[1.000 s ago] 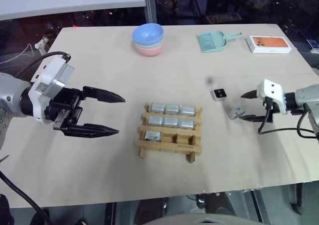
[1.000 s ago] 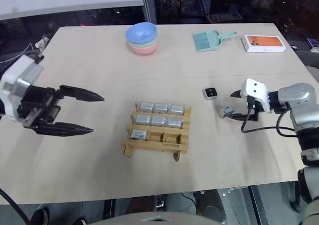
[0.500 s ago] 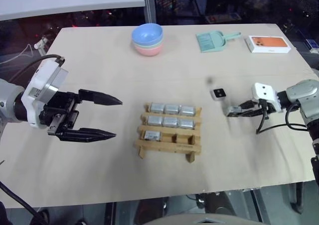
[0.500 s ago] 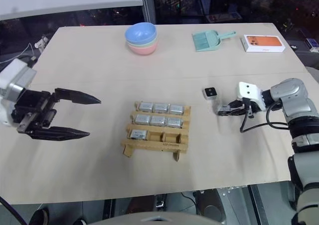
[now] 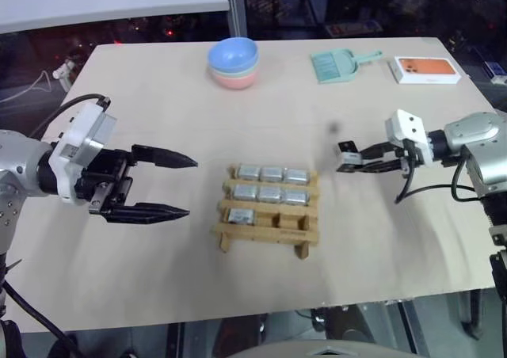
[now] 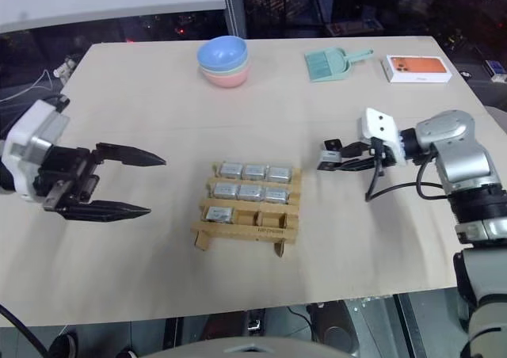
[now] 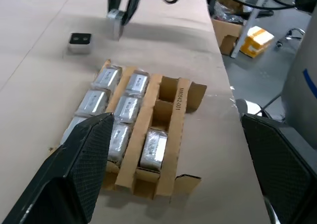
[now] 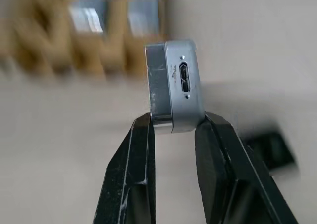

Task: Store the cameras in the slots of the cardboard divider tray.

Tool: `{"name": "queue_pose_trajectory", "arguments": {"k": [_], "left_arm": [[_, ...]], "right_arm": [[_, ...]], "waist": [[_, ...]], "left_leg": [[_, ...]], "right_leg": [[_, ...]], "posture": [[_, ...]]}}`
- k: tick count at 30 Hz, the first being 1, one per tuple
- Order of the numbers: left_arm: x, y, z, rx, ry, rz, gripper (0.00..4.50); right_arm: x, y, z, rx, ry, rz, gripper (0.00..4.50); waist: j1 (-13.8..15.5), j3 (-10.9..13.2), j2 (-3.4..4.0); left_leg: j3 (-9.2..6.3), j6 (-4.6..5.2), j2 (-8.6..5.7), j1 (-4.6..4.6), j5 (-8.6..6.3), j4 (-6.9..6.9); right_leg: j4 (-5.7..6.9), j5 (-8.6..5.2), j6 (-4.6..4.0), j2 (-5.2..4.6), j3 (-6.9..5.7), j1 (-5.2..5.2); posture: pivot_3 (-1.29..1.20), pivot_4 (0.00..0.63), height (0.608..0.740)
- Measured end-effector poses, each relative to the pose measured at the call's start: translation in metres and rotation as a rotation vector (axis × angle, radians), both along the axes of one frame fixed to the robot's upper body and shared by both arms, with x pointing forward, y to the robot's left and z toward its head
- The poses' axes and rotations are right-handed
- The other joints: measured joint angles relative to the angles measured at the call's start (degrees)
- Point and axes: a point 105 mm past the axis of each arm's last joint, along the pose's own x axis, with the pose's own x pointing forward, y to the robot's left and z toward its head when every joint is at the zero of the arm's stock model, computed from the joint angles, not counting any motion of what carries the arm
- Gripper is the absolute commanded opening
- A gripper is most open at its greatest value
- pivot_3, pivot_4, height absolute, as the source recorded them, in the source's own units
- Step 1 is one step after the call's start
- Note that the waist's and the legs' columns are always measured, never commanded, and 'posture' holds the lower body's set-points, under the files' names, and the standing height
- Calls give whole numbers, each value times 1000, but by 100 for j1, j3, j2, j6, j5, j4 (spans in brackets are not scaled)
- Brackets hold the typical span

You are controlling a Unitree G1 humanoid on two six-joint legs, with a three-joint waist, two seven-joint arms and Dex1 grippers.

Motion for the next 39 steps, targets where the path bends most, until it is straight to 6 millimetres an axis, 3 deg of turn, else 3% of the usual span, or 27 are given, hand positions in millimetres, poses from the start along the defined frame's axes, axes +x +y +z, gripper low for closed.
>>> {"name": "queue_pose_trajectory", "arguments": {"k": [3,9,16,29,32,39], "left_arm": [[3,0,0,-12,-11,15,4277],[7,1,0,-18,-24,28,4277],[12,2,2,-15,-39,29,4277],[18,-1,1,-11,-41,11,4277],[18,-3,0,-8,-34,-1,4277],[18,-2,-1,-10,-21,-4,4277]], "right_arm": [[-24,40,10,98,31,36,587],[-66,82,2,55,81,40,587],[-64,109,-18,-106,59,-84,587],[-68,123,-26,-119,92,-85,587],[-78,131,-25,-85,145,-37,587],[-83,131,-28,-80,188,-33,587]], "waist": [[28,0,-1],[32,-1,-2],[-4,-3,-5],[-3,-5,-8],[-7,-5,-8],[-5,-5,-9]], "left_leg": [[-1,0,0,-6,0,2],[-1,0,-1,-5,0,6],[2,0,-5,-3,0,6],[0,1,-5,-8,-1,5],[-2,1,-5,-8,-1,4],[-3,1,-4,-8,-1,5]], "right_leg": [[-1,0,0,-3,-6,1],[0,-10,-16,-7,-6,1],[2,-12,-20,-4,-8,-1],[-2,-8,-13,-4,-10,-1],[-2,-5,-7,-4,-10,-1],[-1,-6,-9,-4,-11,-1]], "posture": [[0,150,740],[0,150,740],[0,150,740],[0,150,740],[0,150,740],[0,150,740]]}}
